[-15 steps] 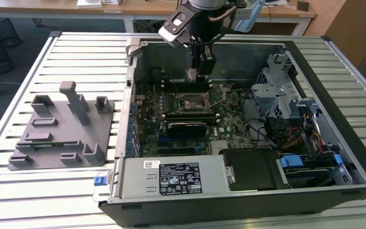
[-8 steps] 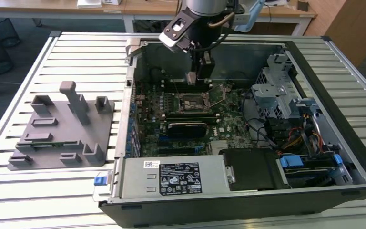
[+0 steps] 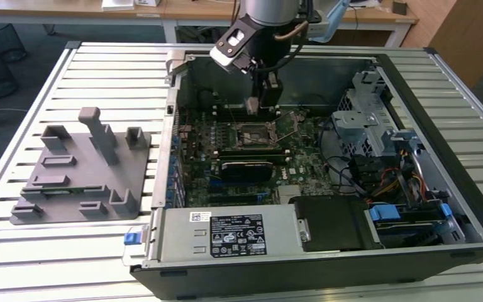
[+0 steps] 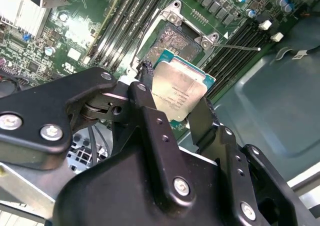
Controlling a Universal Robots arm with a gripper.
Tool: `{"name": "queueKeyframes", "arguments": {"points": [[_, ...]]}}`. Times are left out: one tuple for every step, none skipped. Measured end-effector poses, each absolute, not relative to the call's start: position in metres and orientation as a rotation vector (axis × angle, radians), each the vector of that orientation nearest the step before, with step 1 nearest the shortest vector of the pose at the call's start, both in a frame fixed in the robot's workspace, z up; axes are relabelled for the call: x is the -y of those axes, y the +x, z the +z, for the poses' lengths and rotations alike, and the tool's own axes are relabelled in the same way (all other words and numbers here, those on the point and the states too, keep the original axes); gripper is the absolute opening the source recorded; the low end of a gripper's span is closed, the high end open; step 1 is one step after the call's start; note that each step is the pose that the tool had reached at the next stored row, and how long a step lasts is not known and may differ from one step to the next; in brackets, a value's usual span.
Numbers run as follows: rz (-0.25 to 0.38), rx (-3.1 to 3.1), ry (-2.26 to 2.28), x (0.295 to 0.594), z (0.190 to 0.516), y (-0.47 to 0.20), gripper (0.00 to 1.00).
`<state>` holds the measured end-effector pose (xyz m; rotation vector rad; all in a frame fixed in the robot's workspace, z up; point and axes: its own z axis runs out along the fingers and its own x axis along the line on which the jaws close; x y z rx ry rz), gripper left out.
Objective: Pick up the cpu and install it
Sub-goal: 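Place the cpu into insertion slot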
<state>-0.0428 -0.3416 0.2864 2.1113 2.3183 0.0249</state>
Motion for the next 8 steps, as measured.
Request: {"name": "queueKeyframes", "arguments": {"points": [[0.025,-2.318,2.111,0.3415,0.2854,-0.0428,0.53],[0.025,-2.318,2.111,0.3415,0.2843,-0.0428,0.53],[0.025,-2.318,2.111,0.3415,0.2831,-0.0428,0.53],[0.025,-2.317,2.112,0.3415,0.282,-0.0428,0.53],[0.025,-2.315,2.115,0.3415,0.2809,-0.0428,0.53],[0.025,-2.308,2.122,0.3413,0.2797,-0.0429,0.53],[0.025,-2.299,2.132,0.341,0.2786,-0.0429,0.53],[0.025,-2.293,2.139,0.3407,0.2775,-0.0429,0.53]]}}
